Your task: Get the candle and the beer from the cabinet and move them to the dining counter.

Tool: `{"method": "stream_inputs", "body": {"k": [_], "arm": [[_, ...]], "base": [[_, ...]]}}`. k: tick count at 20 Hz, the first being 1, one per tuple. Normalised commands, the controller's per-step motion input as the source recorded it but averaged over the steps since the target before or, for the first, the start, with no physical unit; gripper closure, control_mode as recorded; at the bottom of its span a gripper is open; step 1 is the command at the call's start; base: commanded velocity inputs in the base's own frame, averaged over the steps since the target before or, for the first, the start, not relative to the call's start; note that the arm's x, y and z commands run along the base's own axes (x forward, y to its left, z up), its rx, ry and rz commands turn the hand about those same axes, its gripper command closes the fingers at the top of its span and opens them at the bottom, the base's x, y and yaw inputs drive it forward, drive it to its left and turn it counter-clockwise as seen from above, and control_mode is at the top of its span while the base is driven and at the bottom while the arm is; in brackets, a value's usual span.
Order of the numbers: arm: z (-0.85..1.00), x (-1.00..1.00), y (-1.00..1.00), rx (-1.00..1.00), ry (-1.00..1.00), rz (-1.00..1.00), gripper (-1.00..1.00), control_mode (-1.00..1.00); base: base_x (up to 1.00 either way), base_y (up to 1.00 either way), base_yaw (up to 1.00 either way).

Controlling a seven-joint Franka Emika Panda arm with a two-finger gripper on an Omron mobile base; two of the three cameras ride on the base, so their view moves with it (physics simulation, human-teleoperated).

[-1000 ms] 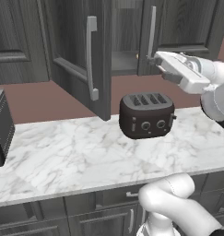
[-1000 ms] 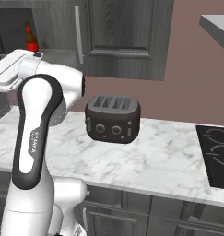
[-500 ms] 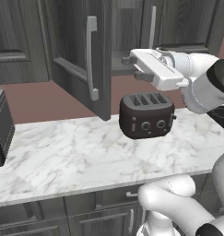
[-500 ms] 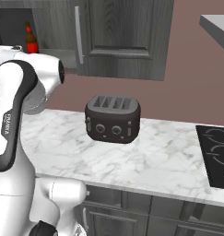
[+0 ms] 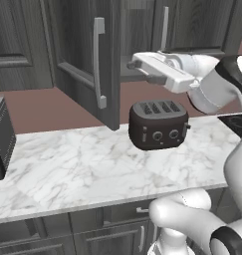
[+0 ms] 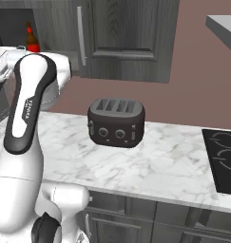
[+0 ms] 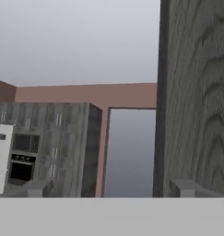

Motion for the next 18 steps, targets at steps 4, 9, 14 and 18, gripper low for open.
{"method": "stream_inputs", "body": {"k": [4,9,14,18], "arm": [[-0.01,0.35,-0.02,0.0,0.0,0.21,-1.0,-1.0],[-0.03,0.35,0.01,0.0,0.0,0.08,-1.0,-1.0],[-0.05,0.31,0.08,-0.01,0.0,0.0,-1.0,-1.0],[-0.11,0.25,0.34,-0.04,0.0,-0.03,-1.0,-1.0]], "base": [[0.0,0.0,0.0],[0.0,0.0,0.0],[0.0,0.0,0.0],[0.0,0.0,0.0]]}}
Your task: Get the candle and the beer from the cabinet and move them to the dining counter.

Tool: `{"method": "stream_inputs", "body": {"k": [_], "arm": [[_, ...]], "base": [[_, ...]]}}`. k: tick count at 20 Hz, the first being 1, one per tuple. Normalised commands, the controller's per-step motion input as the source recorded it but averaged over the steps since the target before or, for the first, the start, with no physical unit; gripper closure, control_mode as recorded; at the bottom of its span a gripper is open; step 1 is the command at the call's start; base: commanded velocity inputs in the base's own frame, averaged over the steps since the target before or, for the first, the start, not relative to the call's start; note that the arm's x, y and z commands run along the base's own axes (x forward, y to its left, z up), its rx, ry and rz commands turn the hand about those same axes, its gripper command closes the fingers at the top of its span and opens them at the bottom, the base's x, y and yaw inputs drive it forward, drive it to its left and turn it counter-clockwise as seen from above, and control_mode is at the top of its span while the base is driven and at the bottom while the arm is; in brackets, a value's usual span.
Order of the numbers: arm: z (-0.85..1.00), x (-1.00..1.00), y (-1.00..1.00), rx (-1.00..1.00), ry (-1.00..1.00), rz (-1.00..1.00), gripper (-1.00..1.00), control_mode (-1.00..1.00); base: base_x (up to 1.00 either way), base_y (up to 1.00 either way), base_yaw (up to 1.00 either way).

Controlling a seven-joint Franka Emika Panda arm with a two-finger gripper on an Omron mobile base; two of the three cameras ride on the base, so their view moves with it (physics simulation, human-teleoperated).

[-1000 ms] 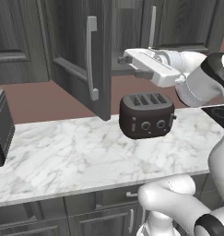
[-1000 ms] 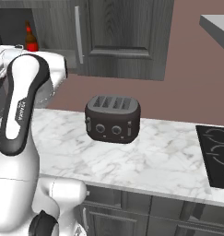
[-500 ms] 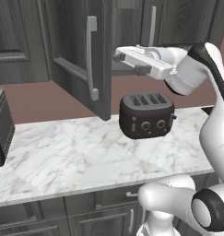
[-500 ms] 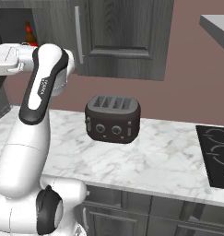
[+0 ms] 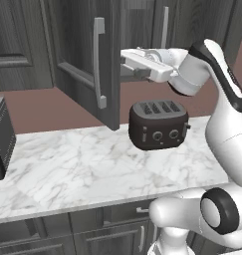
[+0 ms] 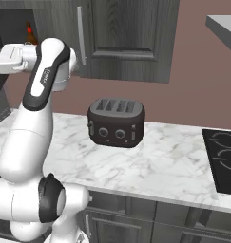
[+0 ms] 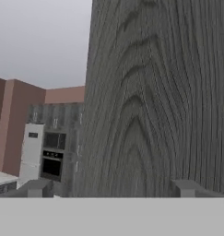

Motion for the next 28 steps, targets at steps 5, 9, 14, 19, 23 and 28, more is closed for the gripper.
{"method": "stream_inputs", "body": {"k": [5,9,14,19,23,28], "arm": [[-0.06,0.2,0.35,-0.03,0.0,-0.06,-1.0,-1.0],[-0.02,0.06,0.41,-0.01,0.0,-0.08,-1.0,-1.0],[-0.07,0.01,0.53,0.0,0.0,-0.02,-1.0,-1.0],[-0.02,0.0,0.65,0.0,0.0,-0.01,-1.0,-1.0],[0.0,0.0,0.65,0.0,0.0,-0.04,-1.0,-1.0],[0.0,0.0,0.57,0.0,0.0,-0.15,-1.0,-1.0]], "base": [[0.0,0.0,0.0],[0.0,0.0,0.0],[0.0,0.0,0.0],[0.0,0.0,0.0],[0.0,0.0,0.0],[0.0,0.0,0.0]]}}
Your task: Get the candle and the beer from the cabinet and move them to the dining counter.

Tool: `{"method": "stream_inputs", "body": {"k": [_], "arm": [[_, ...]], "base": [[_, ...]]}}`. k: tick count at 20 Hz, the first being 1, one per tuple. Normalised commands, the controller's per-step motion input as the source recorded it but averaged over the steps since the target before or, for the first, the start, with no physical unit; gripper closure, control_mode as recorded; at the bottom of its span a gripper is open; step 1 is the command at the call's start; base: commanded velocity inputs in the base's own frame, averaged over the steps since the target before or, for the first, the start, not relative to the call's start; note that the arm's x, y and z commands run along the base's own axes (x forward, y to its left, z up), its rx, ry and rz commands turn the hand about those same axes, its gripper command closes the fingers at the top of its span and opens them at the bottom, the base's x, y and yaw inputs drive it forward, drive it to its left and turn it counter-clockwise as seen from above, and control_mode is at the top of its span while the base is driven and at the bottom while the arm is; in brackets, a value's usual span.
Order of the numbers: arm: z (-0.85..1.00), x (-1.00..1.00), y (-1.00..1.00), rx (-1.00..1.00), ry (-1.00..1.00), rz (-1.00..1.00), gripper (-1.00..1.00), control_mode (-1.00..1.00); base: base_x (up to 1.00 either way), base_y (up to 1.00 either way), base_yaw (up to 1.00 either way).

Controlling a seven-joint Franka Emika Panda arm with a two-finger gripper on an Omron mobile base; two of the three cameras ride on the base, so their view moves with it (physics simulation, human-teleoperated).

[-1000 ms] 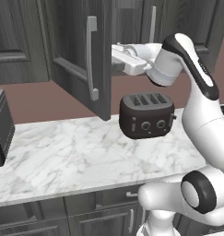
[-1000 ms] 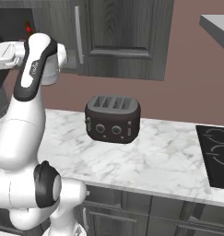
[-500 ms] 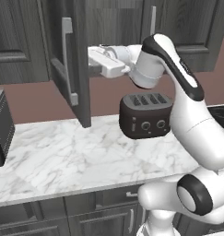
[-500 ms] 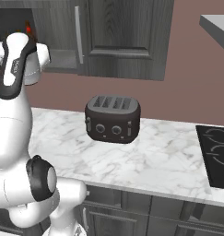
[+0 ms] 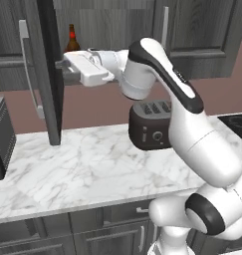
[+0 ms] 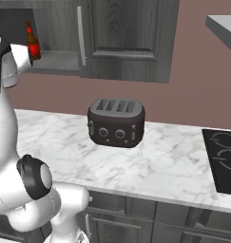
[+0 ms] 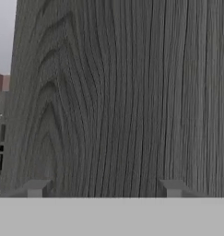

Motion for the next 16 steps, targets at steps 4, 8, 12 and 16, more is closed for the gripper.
{"method": "stream_inputs", "body": {"k": [4,8,12,16], "arm": [[0.0,0.0,0.37,-0.03,-0.01,-0.22,-1.0,-1.0],[0.0,0.0,0.28,-0.1,-0.09,-0.28,-1.0,-1.0],[0.0,0.0,0.16,-0.07,-0.04,-0.31,-1.0,-1.0],[0.08,0.0,-0.37,-0.02,0.0,-0.21,-1.0,-1.0]], "base": [[0.0,0.0,0.0],[0.0,0.0,0.0],[0.0,0.0,0.0],[0.0,0.0,0.0]]}}
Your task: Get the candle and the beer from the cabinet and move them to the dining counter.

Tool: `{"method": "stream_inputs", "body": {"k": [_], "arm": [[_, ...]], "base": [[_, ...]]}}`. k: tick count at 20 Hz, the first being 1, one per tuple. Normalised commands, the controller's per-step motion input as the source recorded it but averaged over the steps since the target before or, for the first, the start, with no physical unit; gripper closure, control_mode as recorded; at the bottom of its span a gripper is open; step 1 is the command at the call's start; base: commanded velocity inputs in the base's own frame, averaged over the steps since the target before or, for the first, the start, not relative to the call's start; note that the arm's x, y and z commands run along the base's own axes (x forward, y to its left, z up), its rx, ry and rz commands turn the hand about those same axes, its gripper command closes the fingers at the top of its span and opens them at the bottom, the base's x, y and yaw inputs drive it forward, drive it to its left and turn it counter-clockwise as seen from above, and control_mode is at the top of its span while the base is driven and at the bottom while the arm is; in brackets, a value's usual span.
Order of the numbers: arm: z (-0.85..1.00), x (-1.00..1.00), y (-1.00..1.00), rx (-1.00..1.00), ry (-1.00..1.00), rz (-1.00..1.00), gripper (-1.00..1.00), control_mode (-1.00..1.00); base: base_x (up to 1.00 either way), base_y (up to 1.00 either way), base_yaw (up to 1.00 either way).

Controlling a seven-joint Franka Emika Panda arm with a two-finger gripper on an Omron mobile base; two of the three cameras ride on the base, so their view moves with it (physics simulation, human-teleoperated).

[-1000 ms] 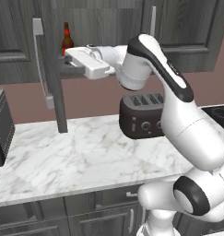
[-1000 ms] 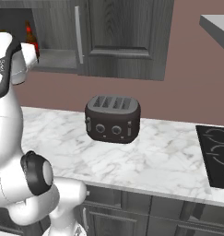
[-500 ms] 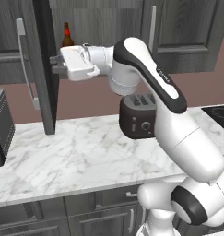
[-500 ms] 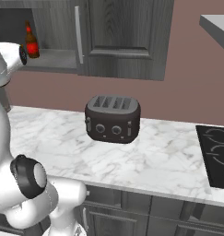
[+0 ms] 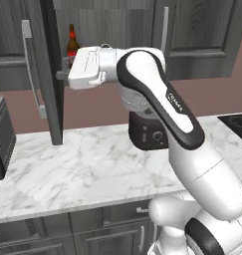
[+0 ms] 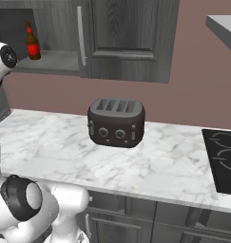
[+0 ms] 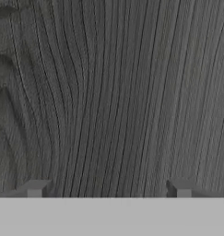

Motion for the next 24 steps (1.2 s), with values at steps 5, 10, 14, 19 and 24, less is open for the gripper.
{"method": "stream_inputs", "body": {"k": [5,10,14,19,24], "arm": [[0.06,0.0,-0.87,0.0,0.0,-0.19,-1.0,-1.0],[0.0,-0.17,-0.99,0.0,0.0,-0.32,-1.0,-1.0],[0.0,-0.01,-0.87,0.0,0.0,-0.38,-1.0,-1.0],[0.0,0.0,-0.85,0.0,0.01,-0.44,-1.0,-1.0],[0.0,0.0,-0.82,0.0,0.01,-0.43,-1.0,-1.0]], "base": [[0.0,0.0,0.0],[0.0,0.0,0.0],[0.0,0.0,0.0],[0.0,0.0,0.0],[0.0,0.0,0.0]]}}
